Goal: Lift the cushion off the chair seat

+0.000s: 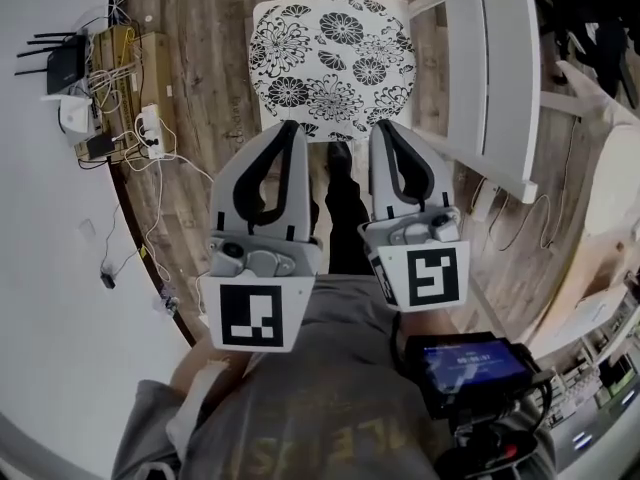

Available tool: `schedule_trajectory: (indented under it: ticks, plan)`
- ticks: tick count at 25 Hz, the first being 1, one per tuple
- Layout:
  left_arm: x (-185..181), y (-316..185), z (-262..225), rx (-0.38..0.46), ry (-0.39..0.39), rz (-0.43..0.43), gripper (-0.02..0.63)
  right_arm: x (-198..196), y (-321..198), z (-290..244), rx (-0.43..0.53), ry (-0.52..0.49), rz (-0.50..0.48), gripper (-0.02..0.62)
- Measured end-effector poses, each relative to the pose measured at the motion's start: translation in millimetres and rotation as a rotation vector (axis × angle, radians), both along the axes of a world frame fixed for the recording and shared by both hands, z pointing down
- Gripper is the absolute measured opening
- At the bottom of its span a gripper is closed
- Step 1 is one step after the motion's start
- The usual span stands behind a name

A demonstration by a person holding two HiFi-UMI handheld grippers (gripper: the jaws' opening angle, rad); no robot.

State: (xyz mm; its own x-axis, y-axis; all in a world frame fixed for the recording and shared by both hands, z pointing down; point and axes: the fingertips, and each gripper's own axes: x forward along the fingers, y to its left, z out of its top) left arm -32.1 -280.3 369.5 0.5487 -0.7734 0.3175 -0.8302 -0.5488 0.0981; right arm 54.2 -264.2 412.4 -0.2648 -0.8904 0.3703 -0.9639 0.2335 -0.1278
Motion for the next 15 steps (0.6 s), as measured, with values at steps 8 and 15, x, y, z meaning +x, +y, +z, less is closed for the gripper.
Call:
schedule_trajectory:
  ticks: [8,15]
  plan:
    - [0,14,27,-0.062,-0.017,-0.007,0.006,7,13,26,-0.052,-0.001,0.009,0.008]
    - [2,23,47,-0.099,-0.017,-0.009,0.006,11,24,47,-0.089,0.000,0.013,0.008]
